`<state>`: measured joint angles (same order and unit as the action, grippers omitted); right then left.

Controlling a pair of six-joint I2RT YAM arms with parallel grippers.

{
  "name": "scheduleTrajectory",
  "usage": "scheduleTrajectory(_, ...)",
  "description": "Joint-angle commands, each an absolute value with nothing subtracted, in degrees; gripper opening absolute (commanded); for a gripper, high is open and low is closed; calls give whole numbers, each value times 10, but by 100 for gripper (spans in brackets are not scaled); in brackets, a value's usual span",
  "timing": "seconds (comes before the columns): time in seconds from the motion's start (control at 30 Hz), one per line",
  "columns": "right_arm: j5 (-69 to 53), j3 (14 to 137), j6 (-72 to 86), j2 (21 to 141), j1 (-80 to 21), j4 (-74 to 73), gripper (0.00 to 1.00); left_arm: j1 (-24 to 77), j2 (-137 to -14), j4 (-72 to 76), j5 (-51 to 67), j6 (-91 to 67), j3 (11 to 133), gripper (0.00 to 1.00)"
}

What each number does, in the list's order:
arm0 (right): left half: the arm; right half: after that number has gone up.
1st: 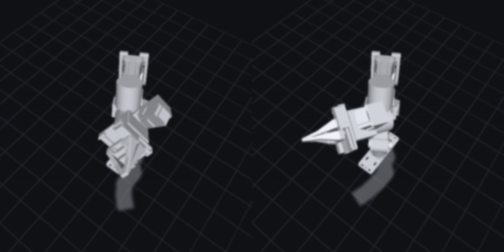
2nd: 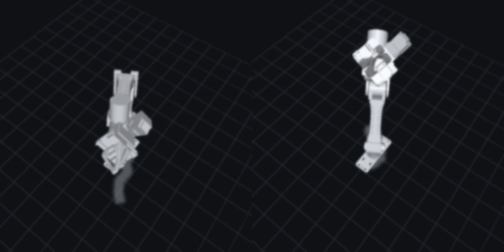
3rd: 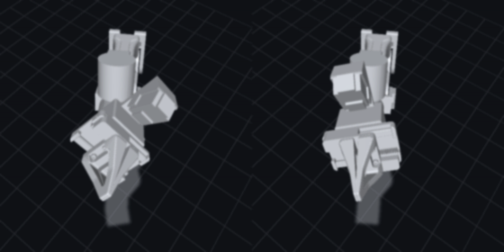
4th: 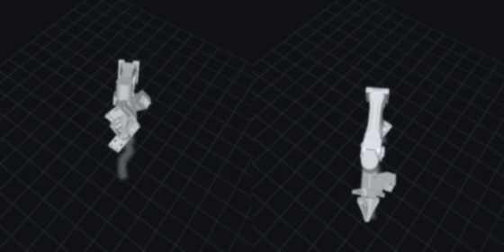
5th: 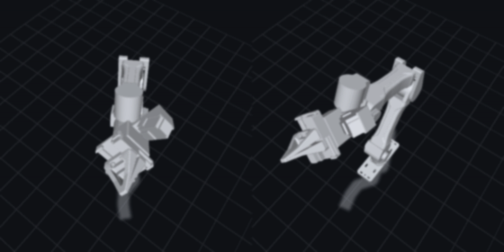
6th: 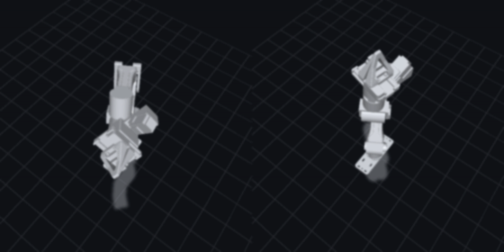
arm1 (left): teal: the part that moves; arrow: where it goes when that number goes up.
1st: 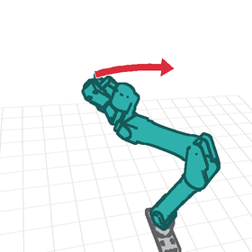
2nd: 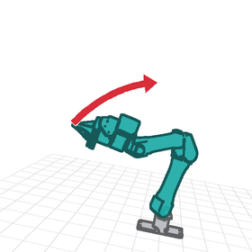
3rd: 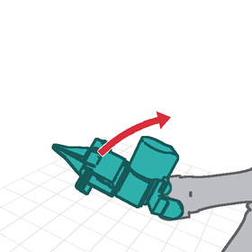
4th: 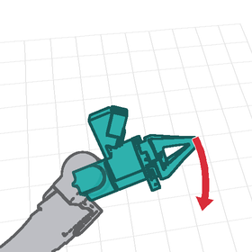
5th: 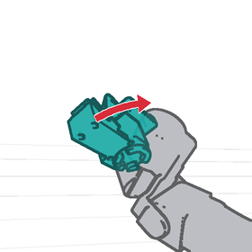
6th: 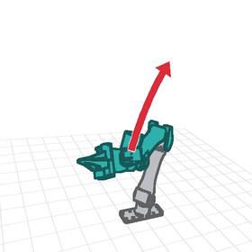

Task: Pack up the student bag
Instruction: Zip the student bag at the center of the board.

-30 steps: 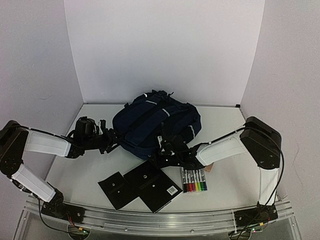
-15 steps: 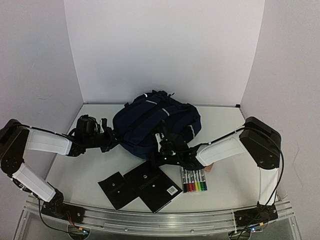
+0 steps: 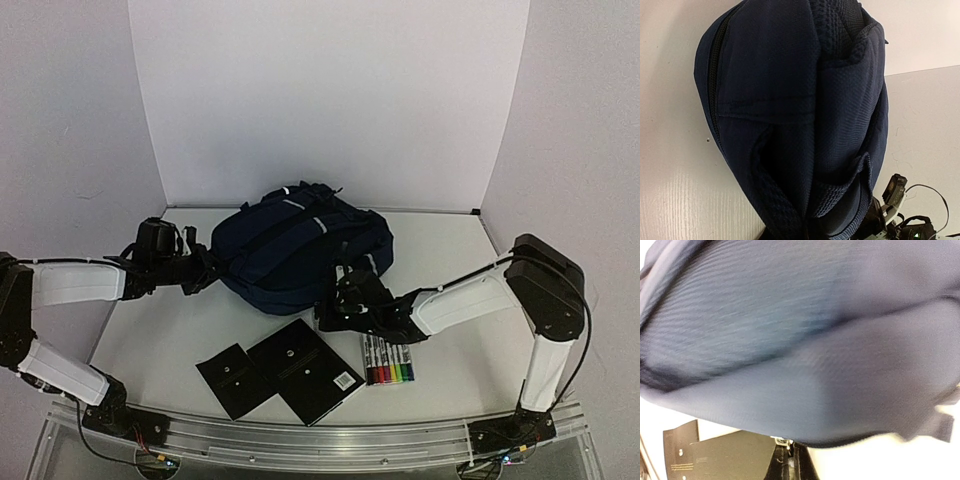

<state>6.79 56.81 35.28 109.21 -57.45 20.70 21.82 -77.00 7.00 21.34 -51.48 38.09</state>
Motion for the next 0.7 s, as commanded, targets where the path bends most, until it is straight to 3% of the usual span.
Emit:
scheduleTrajectory(0.0, 65, 551, 355, 1078, -514, 170, 0, 182, -731, 69, 207, -469, 393, 0)
scheduleTrajectory(0.3, 56, 552, 308, 1101, -440, 170, 0, 167, -710, 33, 211, -431, 422, 0)
scheduleTrajectory(0.5, 6, 561, 226, 1063, -440, 169, 0, 166, -729, 47, 284, -398, 458, 0)
scheduleTrajectory(0.53, -8, 558, 210, 1048, -441, 169, 3, 166, -733, 51, 304, -391, 468, 0)
scheduleTrajectory(0.57, -16, 555, 194, 1031, -444, 167, 12, 167, -739, 55, 324, -384, 479, 0)
scheduleTrajectory(0.67, 2, 543, 145, 963, -474, 157, 57, 168, -754, 60, 400, -366, 529, 0)
